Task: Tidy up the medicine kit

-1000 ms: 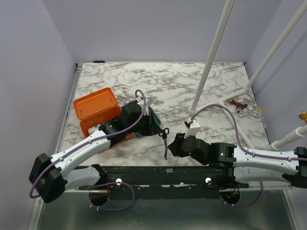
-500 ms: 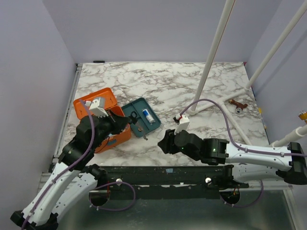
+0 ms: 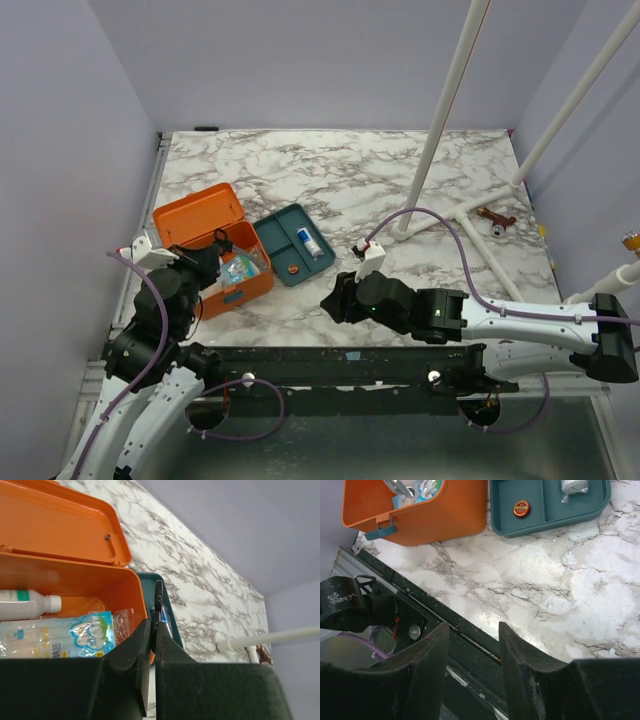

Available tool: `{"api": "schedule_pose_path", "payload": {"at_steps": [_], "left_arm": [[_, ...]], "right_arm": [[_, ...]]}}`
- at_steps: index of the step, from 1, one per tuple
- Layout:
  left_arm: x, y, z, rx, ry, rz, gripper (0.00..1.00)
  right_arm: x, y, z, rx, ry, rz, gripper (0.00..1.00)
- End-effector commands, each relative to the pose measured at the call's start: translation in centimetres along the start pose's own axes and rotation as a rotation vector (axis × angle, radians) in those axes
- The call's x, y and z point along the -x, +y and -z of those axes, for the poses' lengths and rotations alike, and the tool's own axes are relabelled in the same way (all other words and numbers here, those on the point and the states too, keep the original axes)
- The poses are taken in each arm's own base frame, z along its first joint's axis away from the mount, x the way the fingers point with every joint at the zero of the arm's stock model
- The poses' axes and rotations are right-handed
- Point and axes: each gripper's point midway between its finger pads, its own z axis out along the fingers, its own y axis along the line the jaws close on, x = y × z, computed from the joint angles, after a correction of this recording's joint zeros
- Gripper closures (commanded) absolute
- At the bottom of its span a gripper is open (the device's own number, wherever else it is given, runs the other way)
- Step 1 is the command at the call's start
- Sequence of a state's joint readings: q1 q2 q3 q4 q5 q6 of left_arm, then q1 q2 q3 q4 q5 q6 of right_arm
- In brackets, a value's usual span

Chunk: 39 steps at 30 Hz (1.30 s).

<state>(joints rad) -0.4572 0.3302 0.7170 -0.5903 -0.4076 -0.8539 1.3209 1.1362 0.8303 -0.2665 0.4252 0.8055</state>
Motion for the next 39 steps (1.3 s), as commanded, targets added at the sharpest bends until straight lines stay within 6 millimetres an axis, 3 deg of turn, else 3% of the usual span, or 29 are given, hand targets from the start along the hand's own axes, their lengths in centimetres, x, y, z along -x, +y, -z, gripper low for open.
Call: {"api": "schedule_pose_path", "payload": {"at_steps": [1,5,11,21,26,28,30,31,32,39], "left_arm": [[1.0,3.9,-0.1,0.160,-0.122,0.072,1.00],[0.9,6.5,0.2,0.244,-0.189,0.124,1.00],[-0.2,8.6,0.0,0.287,-0.222,0.161,1.00],[-4.5,11.1,-1.5,0.373,-0.130,0.190,1.00],[-5.2,12.0,-1.1,0.391,-0.119,0.193,0.80],[-5.3,12.2,-0.8,0.398,-0.112,0.187,0.64],[-5.4,12.4,-0.5,0.399,-0.104,0.184,0.36],[-5.3,12.5,-0.2,0.398,-0.101,0.180,0.05],[-5.3,12.5,0.0,0.395,-0.099,0.177,0.02],[-3.5,11.4,1.7,0.337,-0.112,0.155,0.02]], "right_arm": [[-0.1,0.7,0.1,0.034,0.003,0.000,0.52],[-0.5,0.7,0.1,0.038,0.014,-0.003,0.52],[-1.0,0.4,0.0,0.037,0.025,-0.007,0.52],[-1.5,0.0,-0.1,0.035,0.033,-0.010,0.52],[-1.6,-0.2,0.1,0.032,0.032,-0.010,0.52],[-1.6,-0.3,0.0,0.028,0.030,-0.010,0.52],[-1.7,-0.3,0.0,0.026,0.033,-0.007,0.52],[-1.6,-0.3,-0.1,0.025,0.032,-0.007,0.52],[-1.6,-0.3,-0.1,0.023,0.032,-0.006,0.52],[-1.3,-0.5,-0.6,-0.020,0.026,0.013,0.52]]}}
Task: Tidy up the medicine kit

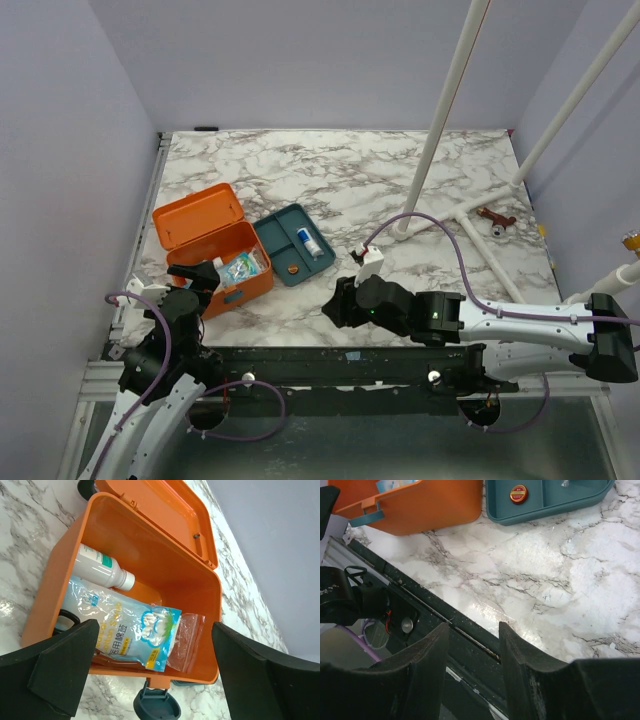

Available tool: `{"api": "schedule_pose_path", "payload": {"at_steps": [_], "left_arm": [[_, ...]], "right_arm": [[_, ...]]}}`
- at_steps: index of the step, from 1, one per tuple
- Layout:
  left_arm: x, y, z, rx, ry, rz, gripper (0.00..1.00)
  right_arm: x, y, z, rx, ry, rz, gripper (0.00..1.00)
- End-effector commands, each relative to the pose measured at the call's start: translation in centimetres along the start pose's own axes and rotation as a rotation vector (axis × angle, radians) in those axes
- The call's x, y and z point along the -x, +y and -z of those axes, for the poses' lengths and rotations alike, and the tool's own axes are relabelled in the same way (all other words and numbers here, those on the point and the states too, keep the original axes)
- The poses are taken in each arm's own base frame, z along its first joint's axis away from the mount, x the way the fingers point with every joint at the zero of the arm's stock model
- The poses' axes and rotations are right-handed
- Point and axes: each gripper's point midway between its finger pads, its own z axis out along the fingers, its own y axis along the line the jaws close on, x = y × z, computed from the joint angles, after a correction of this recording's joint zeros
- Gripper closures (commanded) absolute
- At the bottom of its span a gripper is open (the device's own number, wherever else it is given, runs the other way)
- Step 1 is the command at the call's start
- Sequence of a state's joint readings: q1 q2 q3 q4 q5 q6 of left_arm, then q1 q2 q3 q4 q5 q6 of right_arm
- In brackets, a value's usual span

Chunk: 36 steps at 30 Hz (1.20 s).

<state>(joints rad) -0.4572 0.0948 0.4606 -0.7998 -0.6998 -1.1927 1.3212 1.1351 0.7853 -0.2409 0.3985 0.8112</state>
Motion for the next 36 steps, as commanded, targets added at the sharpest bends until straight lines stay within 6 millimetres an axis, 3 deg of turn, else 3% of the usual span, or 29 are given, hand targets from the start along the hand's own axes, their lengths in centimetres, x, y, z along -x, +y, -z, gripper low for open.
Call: {"api": "schedule_pose_path", "payload": {"at_steps": [1,12,21,28,36], "left_arm": [[0.9,0.6,1.4,-0.001,0.013,-0.074,0.02],[2.5,-3.7,3.8,-0.170,0.067,-0.225,0.02],[3.6,-5.4,5.7,-0.223,0.125,-0.380,0.02],[3.1,-6.6,7.5,-0.318,0.202,-0.442,0.02],[0.3,-7.8,9.9,-0.493,0.349,-0.492,0.02]], "right_arm": [[0.4,0.0,-0.4,-0.035,-0.008,0.014,0.52],[1.2,-0.8,-2.3,-0.154,-0.013,0.146,0.51],[3.5,-1.4,-4.8,-0.190,0.000,0.256,0.46],[5.1,-1.6,-8.9,-0.136,0.084,0.331,0.46],[5.8,-2.7,-14.1,-0.128,0.161,0.347,0.47]]}}
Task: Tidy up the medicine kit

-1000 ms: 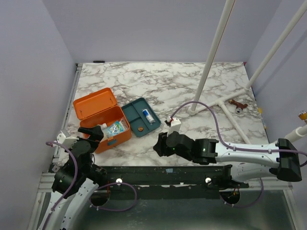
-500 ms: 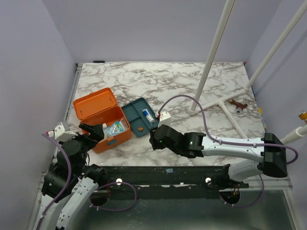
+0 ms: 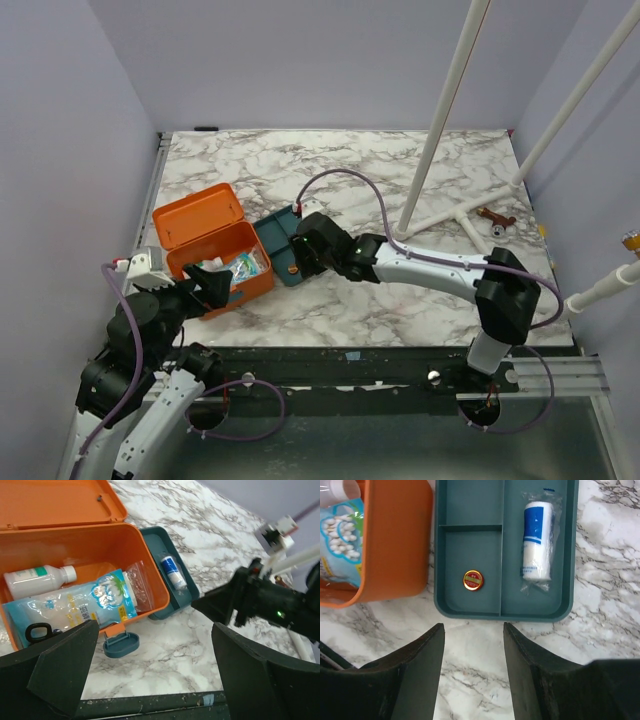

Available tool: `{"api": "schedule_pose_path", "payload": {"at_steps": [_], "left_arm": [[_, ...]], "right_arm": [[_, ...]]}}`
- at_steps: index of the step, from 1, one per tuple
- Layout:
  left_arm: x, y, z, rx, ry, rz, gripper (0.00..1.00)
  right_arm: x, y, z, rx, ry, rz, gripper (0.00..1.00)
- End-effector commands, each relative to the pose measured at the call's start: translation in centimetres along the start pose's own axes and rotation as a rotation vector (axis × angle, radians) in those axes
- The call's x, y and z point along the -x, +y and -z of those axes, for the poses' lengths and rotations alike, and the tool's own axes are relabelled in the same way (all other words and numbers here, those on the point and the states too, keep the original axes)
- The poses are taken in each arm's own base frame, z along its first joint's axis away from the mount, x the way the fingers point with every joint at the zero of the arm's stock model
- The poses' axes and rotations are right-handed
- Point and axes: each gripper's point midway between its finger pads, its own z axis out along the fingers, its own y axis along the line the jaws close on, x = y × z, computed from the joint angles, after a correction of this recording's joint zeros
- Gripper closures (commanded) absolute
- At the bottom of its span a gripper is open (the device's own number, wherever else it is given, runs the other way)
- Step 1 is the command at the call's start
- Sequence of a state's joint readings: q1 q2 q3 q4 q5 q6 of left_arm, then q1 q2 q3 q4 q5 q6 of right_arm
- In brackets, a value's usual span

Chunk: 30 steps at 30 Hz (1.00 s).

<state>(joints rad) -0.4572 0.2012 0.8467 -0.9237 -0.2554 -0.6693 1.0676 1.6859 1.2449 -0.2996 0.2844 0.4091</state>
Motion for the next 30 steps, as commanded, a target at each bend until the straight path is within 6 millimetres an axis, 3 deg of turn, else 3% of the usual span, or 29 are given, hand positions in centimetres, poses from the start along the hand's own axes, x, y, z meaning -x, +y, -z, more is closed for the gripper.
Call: {"api": "schedule_pose_path", "payload": {"at_steps": [1,5,13,22,30], "left_arm": [[-1.7,-1.6,1.1,-0.129,0.083,-0.061,0.02],[-2.7,-1.2,1.3,-0.151,0.098,-0.107,0.02],[-4.7,-2.8,1.4,-0.270,0.166,-0.122,0.02],[-4.5,-3.6,2.4,-0.359,0.121,-0.149,0.02],[-4.4,-3.7,2.4,-0.367,0.111,-0.144,0.02]], "right_arm": [[0.4,0.6,-2.5,0.056,0.046,0.057,0.47],[0.0,0.4,-4.9,0.045,0.085,0.069,0.48],[-0.2,-0.8,-8.5,0.017,0.124,0.056,0.51],[0.1,-2.5,-11.1,-0.050,0.141,0.061,0.54],[-1.2,-3.5,-13.2,-0.075,0.181,0.064,0.57]]}}
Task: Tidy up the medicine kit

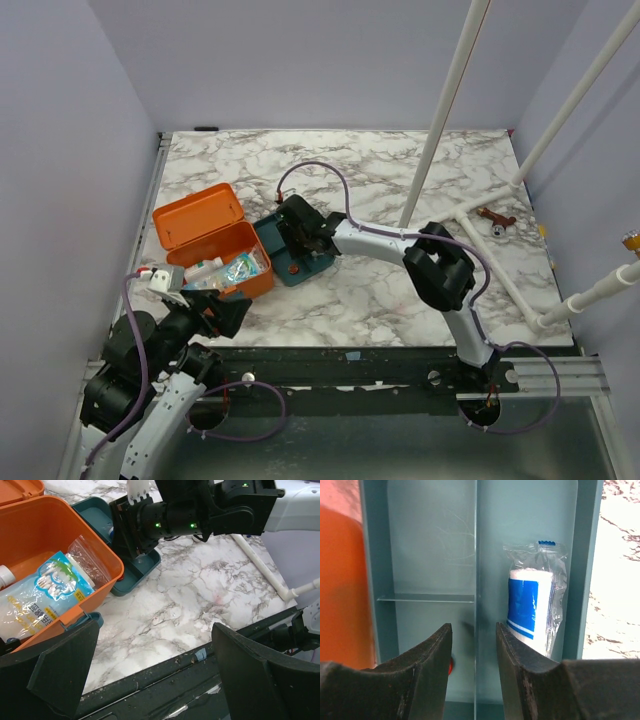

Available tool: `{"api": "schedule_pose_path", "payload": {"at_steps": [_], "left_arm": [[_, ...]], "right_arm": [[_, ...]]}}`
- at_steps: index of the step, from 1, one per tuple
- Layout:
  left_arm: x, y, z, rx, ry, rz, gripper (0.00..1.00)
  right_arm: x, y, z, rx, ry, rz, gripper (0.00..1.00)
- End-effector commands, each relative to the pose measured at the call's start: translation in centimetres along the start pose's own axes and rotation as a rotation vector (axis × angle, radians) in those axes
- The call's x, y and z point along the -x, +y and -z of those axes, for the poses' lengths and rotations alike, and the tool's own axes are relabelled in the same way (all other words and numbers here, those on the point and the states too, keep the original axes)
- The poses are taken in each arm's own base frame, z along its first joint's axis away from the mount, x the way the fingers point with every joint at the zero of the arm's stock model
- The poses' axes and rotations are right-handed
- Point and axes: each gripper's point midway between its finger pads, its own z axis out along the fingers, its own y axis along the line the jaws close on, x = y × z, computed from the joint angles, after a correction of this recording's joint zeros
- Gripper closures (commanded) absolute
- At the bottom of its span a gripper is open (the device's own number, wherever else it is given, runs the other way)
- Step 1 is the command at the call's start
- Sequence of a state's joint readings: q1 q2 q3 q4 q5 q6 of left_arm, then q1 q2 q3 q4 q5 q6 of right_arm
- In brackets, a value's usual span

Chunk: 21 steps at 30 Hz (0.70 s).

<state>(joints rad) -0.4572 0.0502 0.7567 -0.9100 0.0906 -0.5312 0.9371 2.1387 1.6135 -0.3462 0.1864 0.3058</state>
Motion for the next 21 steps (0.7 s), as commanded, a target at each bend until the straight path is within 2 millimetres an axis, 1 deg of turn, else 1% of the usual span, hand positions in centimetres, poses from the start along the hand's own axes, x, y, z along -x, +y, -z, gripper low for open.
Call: {"api": "schedule_pose_path", "payload": {"at_steps": [1,9,13,16,18,19,21], "left_arm": [[0.1,-0.5,-0.2,-0.033,-0.003,-0.018,0.02],[-0.1,-0.5,-0.5,-0.031,0.015,-0.019,0.02],[-0.1,-0.6,-0.4,-0.034,0.015,-0.021,0.02],[-0.1,-0.5,-0.4,-0.034,0.013,-0.021,0.02],[-0.1,-0.6,-0.4,-0.035,0.013,-0.021,0.02],[-0.1,-0.6,-0.4,-0.035,0.013,-0.022,0.02],[-0.1,-0.5,-0.4,-0.034,0.013,-0.021,0.02]], "right_arm": [[-1.2,-0.8,-1.6,-0.033,0.046,0.023,0.58],[-2.3,-1.5,-3.0,-0.076,0.075,0.034,0.65],[-2.6,-1.7,-3.5,-0.092,0.084,0.037,0.72],[-2.9,-2.0,-3.8,-0.105,0.089,0.041,0.83],[-2.8,-2.4,-3.9,-0.128,0.084,0.044,0.92],[-2.7,-2.6,-3.9,-0.138,0.079,0.047,0.99],[-2.5,-2.9,-3.6,-0.153,0.067,0.048,0.99]]}}
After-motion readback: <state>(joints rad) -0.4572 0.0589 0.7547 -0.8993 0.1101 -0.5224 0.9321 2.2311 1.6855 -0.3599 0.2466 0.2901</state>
